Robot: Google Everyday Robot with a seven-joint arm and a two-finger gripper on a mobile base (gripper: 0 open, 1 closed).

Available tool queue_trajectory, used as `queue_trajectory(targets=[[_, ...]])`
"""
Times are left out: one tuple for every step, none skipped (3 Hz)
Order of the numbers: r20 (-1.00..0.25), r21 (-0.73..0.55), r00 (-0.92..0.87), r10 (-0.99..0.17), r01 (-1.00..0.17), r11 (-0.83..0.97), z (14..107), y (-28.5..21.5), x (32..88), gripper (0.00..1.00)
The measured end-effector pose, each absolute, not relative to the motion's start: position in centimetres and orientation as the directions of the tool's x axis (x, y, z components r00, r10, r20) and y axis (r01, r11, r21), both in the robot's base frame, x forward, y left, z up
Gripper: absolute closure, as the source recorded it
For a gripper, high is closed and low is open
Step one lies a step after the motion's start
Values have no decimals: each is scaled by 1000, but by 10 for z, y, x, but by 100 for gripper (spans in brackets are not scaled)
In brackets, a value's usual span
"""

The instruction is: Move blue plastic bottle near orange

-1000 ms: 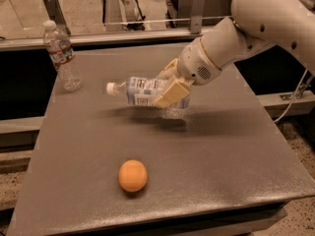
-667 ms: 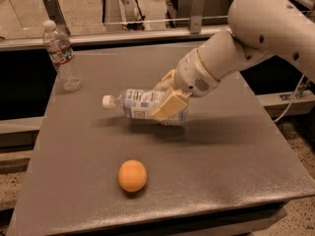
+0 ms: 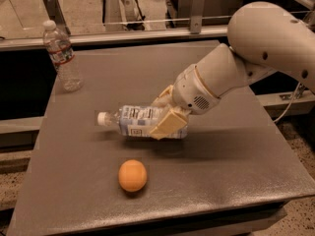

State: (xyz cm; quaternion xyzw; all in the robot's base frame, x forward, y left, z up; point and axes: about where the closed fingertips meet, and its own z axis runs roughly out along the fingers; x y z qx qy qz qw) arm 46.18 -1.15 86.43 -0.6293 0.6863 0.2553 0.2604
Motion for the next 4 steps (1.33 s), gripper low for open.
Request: queue_trajectory(targets=[[-669,44,-90,-738,-996,82,856,-14,449,83],[-665,62,-98,-741,-995,76,850,-14,440,60],[-658,72,-97,-746,-995,66,846,-15,432,37],[-646,75,-91,-758,-996,56,845,-20,425,14]])
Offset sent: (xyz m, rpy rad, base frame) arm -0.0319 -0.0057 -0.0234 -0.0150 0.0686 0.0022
